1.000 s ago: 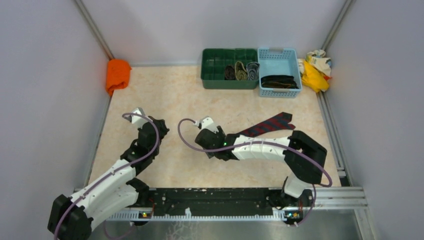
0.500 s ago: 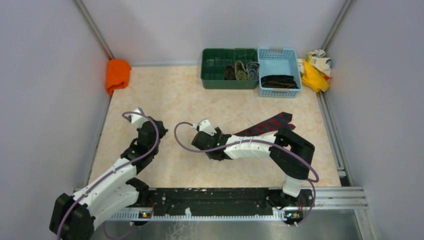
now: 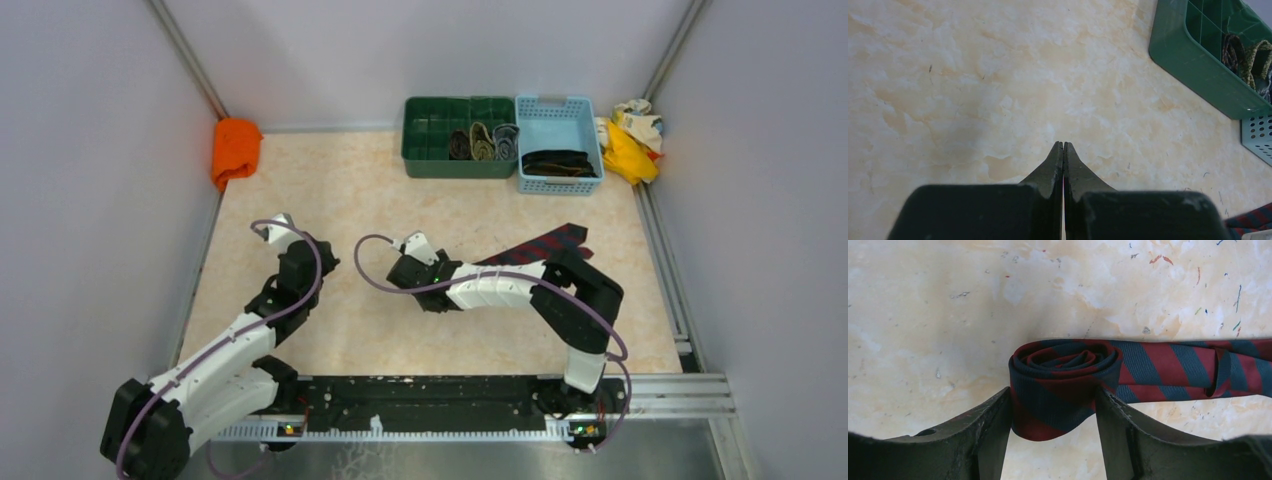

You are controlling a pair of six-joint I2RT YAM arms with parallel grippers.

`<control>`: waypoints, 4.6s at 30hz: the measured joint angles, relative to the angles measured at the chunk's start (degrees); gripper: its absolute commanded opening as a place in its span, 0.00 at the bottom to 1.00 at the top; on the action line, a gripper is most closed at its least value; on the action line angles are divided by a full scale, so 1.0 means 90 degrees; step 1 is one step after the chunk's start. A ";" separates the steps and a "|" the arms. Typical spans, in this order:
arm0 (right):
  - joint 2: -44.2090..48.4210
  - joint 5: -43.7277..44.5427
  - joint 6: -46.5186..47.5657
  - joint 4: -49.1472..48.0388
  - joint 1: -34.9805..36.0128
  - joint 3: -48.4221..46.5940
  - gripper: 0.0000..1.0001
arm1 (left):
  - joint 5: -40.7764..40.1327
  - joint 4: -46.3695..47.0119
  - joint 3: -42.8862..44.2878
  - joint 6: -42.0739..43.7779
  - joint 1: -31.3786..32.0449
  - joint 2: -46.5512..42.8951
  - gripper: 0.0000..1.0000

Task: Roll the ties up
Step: Roll the tie at the center of the board.

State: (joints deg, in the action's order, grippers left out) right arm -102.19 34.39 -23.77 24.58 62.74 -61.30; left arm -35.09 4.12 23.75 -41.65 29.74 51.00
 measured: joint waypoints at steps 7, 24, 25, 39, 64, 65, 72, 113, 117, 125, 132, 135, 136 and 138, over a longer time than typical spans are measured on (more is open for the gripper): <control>-0.0066 -0.0175 -0.0061 -0.0005 -0.0265 -0.0083 0.43 | 0.0095 0.0075 0.0000 0.0109 0.0000 0.0000 0.00; 0.0850 -0.3356 -0.0444 -0.1455 -0.1800 0.0828 0.39 | 0.1112 0.1003 0.0216 0.0690 -0.0029 0.0532 0.00; 0.0903 -0.3633 -0.0515 -0.1605 -0.1931 0.0945 0.39 | 0.1236 0.1112 0.0226 0.0738 -0.0029 0.0631 0.00; 0.1297 -0.6426 -0.1564 -0.3526 -0.3325 0.2533 0.36 | 0.3888 0.2771 0.1591 0.1207 -0.0029 0.3162 0.00; 0.1562 -0.6798 -0.1122 -0.2647 -0.4211 0.2460 0.52 | 0.5646 0.3997 0.3480 0.1829 0.0697 0.6972 0.00; 0.1562 -0.6734 -0.1073 -0.2540 -0.4211 0.2409 0.52 | 0.5695 0.4002 0.3526 0.1831 0.0697 0.7065 0.00; 0.1756 -0.6091 -0.0675 -0.1848 -0.4214 0.2021 0.51 | 0.5952 0.4034 0.3619 0.1877 0.0699 0.7320 0.00; 0.3385 -0.4823 -0.1299 -0.1962 -0.2783 0.3840 0.00 | 0.7011 0.2941 0.4745 0.3317 0.0726 0.8029 0.00; 0.3021 -0.4721 -0.1401 -0.2523 -0.2778 0.3847 0.00 | 0.7266 0.2863 0.4476 0.3322 0.0729 0.7847 0.00; 0.2314 -0.4194 -0.1477 -0.3337 -0.2776 0.3509 0.00 | 0.7888 0.2977 0.4061 0.3271 0.0891 0.7664 0.00; 0.1943 -0.3956 -0.1287 -0.3189 -0.2776 0.3065 0.00 | 0.8259 0.3002 0.4022 0.3332 0.1005 0.7664 0.00; 0.1904 -0.3961 -0.1195 -0.3055 -0.2773 0.2963 0.00 | 0.8272 0.2982 0.4022 0.3429 0.0993 0.7664 0.00; 0.1897 -0.3966 -0.1178 -0.3048 -0.2776 0.2960 0.00 | 0.8250 0.2968 0.4022 0.3456 0.0993 0.7664 0.00; 0.1897 -0.3983 -0.1141 -0.3009 -0.2776 0.2946 0.00 | 0.8179 0.2929 0.4027 0.3502 0.0988 0.7664 0.00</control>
State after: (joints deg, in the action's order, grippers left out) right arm -85.12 -1.45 -34.04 -2.50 37.76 -34.79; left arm 38.52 30.48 59.99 -10.13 38.63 119.98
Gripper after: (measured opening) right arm 0.003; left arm 0.005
